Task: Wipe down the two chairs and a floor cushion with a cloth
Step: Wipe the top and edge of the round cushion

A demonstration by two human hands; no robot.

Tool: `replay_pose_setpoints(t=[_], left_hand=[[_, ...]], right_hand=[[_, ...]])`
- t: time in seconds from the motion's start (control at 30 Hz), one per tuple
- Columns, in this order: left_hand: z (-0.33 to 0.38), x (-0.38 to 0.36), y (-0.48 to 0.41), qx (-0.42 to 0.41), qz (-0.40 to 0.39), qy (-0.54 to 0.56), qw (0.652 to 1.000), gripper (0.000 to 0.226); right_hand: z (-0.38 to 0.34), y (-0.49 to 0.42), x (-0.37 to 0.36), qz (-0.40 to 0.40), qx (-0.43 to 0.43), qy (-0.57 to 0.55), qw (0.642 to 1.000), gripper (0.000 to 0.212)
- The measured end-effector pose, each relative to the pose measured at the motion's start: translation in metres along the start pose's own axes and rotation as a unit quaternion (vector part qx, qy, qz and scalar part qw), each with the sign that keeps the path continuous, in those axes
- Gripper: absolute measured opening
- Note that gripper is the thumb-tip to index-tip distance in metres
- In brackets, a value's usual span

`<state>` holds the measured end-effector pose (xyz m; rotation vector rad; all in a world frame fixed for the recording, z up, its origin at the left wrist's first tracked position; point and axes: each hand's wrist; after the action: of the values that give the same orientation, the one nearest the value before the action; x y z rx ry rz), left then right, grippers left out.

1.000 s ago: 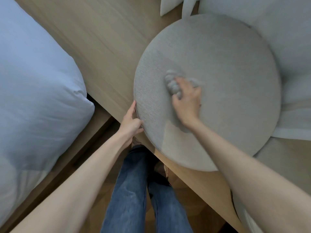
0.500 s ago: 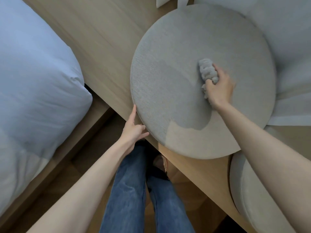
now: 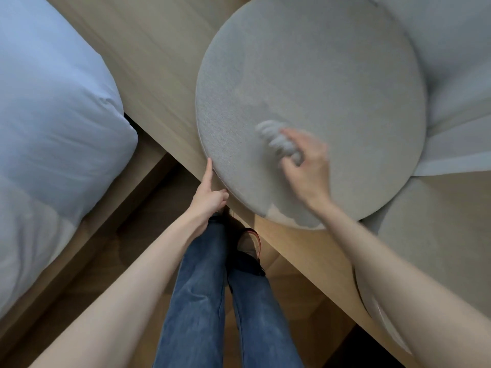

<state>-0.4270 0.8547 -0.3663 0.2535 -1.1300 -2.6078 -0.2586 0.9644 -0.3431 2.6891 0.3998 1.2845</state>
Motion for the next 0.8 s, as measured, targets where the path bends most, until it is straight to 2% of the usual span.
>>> replay_pose_setpoints(t=[0.07,0.13,0.2,0.27,0.37,0.47,0.5,0.57,0.7,0.8], left_hand=[[-0.006,-0.009,0.008,-0.001,-0.004,0.014,1.000,0.094],[-0.013,-0.020,0.014,0.002,0.002,0.032,0.999,0.096],[-0.019,-0.028,0.018,0.008,0.002,0.048,0.999,0.097],[-0.022,-0.031,0.019,0.016,-0.005,0.057,0.998,0.099],[-0.022,-0.033,0.018,0.025,-0.006,0.077,0.997,0.100],[-0.022,-0.036,0.021,0.019,0.009,0.092,0.996,0.103],[-0.023,-0.037,0.023,0.016,0.008,0.088,0.996,0.103],[-0.028,-0.039,0.030,0.008,-0.003,0.081,0.997,0.100],[-0.036,-0.047,0.040,0.024,-0.024,0.092,0.995,0.097],[-0.038,-0.060,0.044,0.038,-0.030,0.122,0.991,0.099]], right_hand=[[0.022,-0.028,0.027,0.048,-0.065,0.029,0.996,0.052],[0.034,-0.037,0.032,0.058,-0.145,0.022,0.987,0.055],[0.030,-0.020,0.008,0.051,-0.166,0.030,0.984,0.054],[0.018,0.015,-0.023,0.026,-0.112,0.051,0.992,0.053],[0.007,0.063,-0.045,-0.069,-0.024,0.062,0.995,0.056],[0.012,0.090,-0.043,-0.190,0.009,0.067,0.979,0.054],[0.013,0.093,-0.038,-0.205,0.018,0.058,0.977,0.051],[0.016,0.087,-0.019,-0.165,0.015,0.023,0.986,0.048],[0.047,0.029,0.032,0.023,-0.074,0.013,0.997,0.051],[0.066,0.000,0.044,0.050,-0.150,0.052,0.986,0.056]])
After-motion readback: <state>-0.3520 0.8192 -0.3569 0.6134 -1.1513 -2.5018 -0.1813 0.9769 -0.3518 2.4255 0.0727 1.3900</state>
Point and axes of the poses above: each hand's wrist, its own y-axis away from the middle knuckle, its own x-axis out of the back of the hand, z = x × y, and after that the axes turned 9 degrees about -x, right-handed
